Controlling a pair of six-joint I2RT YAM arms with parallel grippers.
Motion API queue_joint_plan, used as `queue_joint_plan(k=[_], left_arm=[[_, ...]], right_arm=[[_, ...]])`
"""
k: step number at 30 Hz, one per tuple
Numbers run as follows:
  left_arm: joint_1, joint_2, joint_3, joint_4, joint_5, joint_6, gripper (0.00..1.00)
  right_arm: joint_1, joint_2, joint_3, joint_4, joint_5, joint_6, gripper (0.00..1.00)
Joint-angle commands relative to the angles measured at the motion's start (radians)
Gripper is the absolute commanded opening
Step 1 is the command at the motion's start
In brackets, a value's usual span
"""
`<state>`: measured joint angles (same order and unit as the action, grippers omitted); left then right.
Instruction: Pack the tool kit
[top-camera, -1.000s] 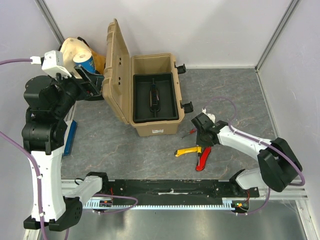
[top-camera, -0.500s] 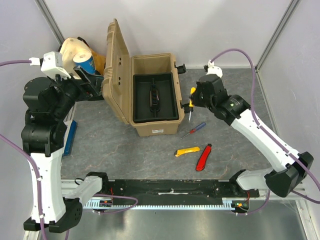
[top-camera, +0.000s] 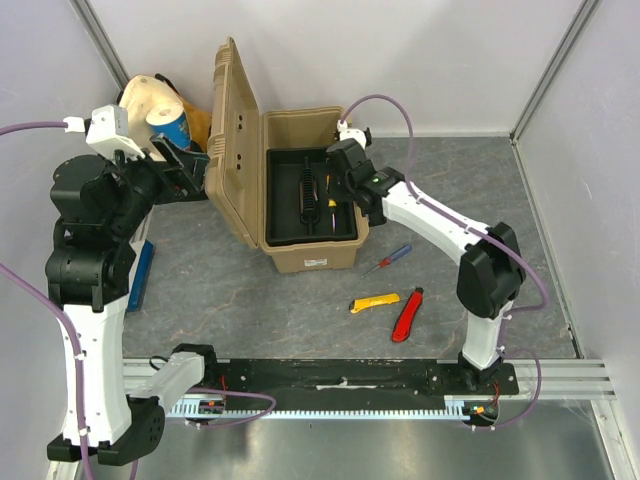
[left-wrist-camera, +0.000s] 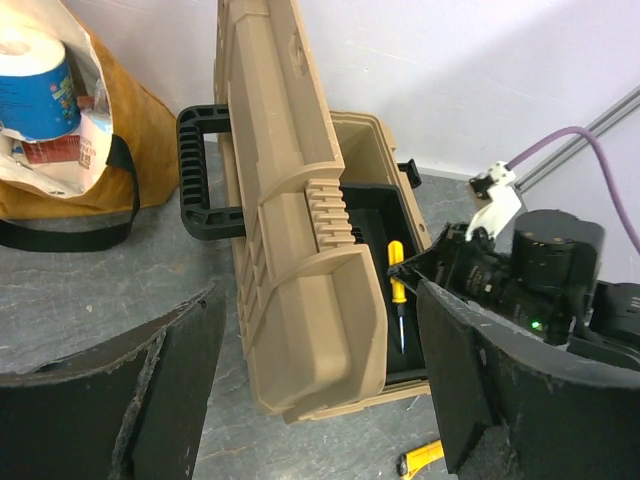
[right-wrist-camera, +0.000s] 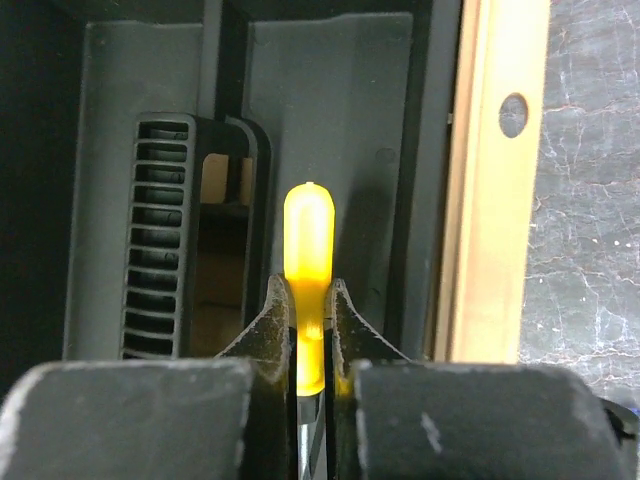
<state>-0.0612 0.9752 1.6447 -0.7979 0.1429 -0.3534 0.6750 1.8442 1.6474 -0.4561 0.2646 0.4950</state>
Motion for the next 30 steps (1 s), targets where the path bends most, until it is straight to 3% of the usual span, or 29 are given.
queue_joint_plan(k=[1, 3, 5, 7, 14, 19, 24, 30], left_arm=[[-0.002, -0.003, -0.002, 0.034, 0.024, 0.016, 0.82], [-0.003, -0.003, -0.002, 0.034, 0.024, 0.016, 0.82], [-0.005, 0.002, -0.003, 0.034, 0.024, 0.016, 0.82], [-0.003, 0.003, -0.006, 0.037, 0.029, 0.013, 0.82], [-0.002, 0.007, -0.016, 0.040, 0.041, 0.008, 0.82], [-0.002, 0.002, -0.020, 0.042, 0.041, 0.007, 0.82], [-0.003, 0.000, -0.025, 0.043, 0.040, 0.005, 0.82], [-0.003, 0.003, -0.029, 0.043, 0.041, 0.005, 0.82]], right_arm=[[0.015, 0.029, 0.095, 0.017, 0.108, -0.035, 0.15], [0.017, 0.018, 0.100, 0.013, 0.137, -0.030, 0.34], [0.018, -0.008, 0.101, 0.013, 0.151, -0.032, 0.46], [0.018, -0.039, 0.101, 0.010, 0.165, -0.032, 0.51], [-0.005, -0.173, 0.040, -0.035, 0.255, 0.008, 0.55], [-0.107, -0.253, -0.098, -0.208, 0.329, 0.212, 0.57], [-0.183, -0.341, -0.320, -0.228, 0.275, 0.370, 0.57], [-0.218, -0.352, -0.457, -0.222, 0.204, 0.477, 0.58]])
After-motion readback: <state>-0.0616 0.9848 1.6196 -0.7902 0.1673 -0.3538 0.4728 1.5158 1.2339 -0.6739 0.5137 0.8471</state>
